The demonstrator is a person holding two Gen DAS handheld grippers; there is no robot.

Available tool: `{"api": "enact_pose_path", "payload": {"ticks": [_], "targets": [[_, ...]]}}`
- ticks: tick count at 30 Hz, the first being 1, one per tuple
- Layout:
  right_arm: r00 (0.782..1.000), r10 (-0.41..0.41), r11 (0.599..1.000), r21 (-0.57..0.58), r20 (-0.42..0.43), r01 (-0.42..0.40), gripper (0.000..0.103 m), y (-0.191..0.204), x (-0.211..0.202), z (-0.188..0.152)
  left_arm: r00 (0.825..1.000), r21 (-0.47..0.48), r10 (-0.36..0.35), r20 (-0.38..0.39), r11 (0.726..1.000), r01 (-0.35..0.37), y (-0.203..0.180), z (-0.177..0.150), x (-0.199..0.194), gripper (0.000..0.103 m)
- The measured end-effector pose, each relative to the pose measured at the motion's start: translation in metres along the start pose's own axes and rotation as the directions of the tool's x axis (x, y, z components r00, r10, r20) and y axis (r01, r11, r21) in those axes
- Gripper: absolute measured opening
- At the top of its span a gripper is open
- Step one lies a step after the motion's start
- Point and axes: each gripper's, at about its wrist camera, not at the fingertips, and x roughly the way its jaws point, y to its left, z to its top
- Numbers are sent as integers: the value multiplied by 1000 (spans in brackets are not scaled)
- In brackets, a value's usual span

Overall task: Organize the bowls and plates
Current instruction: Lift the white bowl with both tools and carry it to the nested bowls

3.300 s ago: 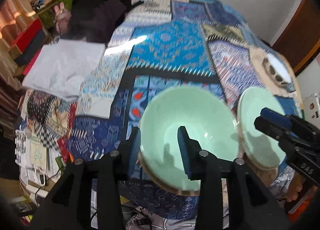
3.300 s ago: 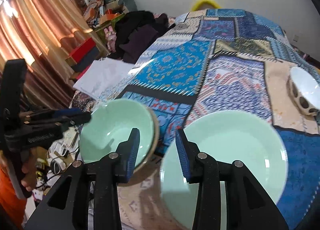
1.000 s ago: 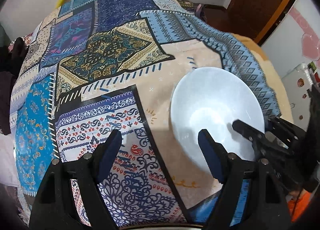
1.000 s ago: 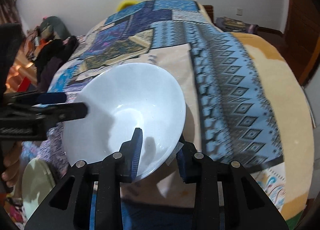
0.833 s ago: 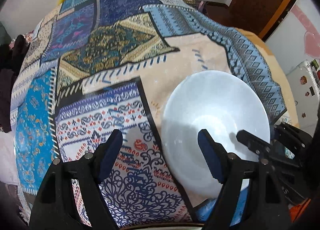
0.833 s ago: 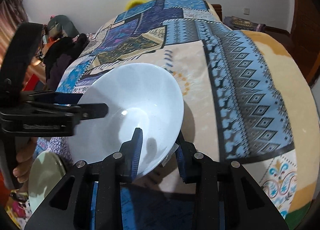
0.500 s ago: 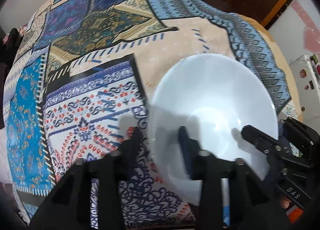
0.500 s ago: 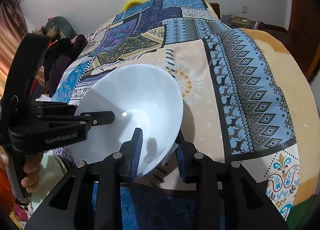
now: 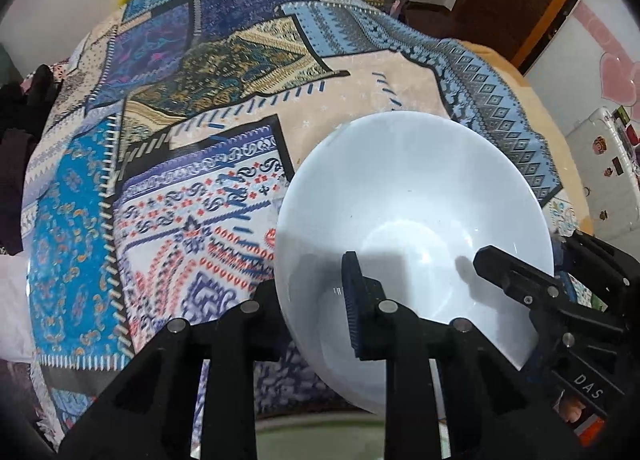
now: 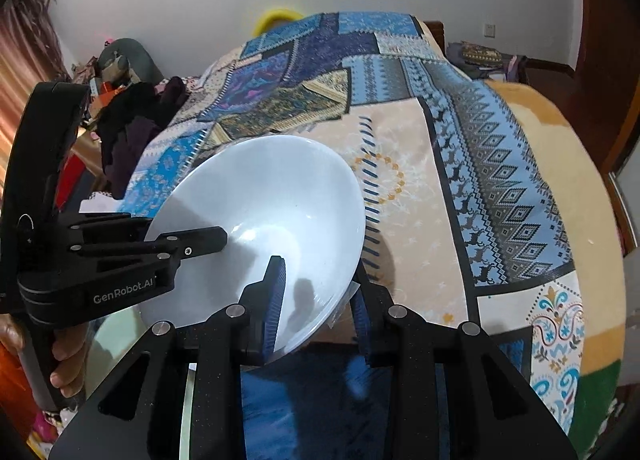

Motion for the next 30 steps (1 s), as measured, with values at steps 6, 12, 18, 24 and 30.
{"api": "enact_pose_path", "payload": {"ticks": [6, 12, 18, 24, 30], "targets": [[999, 6, 1000, -20, 41, -5, 29, 21, -27, -1, 998, -15, -16, 57, 1000, 17, 1, -9, -37, 23], [997, 19, 999, -48, 74, -15, 29, 45, -50, -7, 991, -9, -5, 131, 1000, 6, 1, -28, -83, 23], [995, 35, 997, -78, 89, -28, 29, 73, -63, -15, 984, -32, -3, 177, 999, 9, 12, -50, -119, 23], [994, 66, 993, -100, 92, -57, 29, 100, -66, -25, 979, -68, -3, 204, 998, 17, 29, -77, -144, 23], [992, 107, 986, -137, 73, -96, 29, 133, -60, -34, 976, -106, 3, 219, 994, 20, 51, -108, -164, 23]]}}
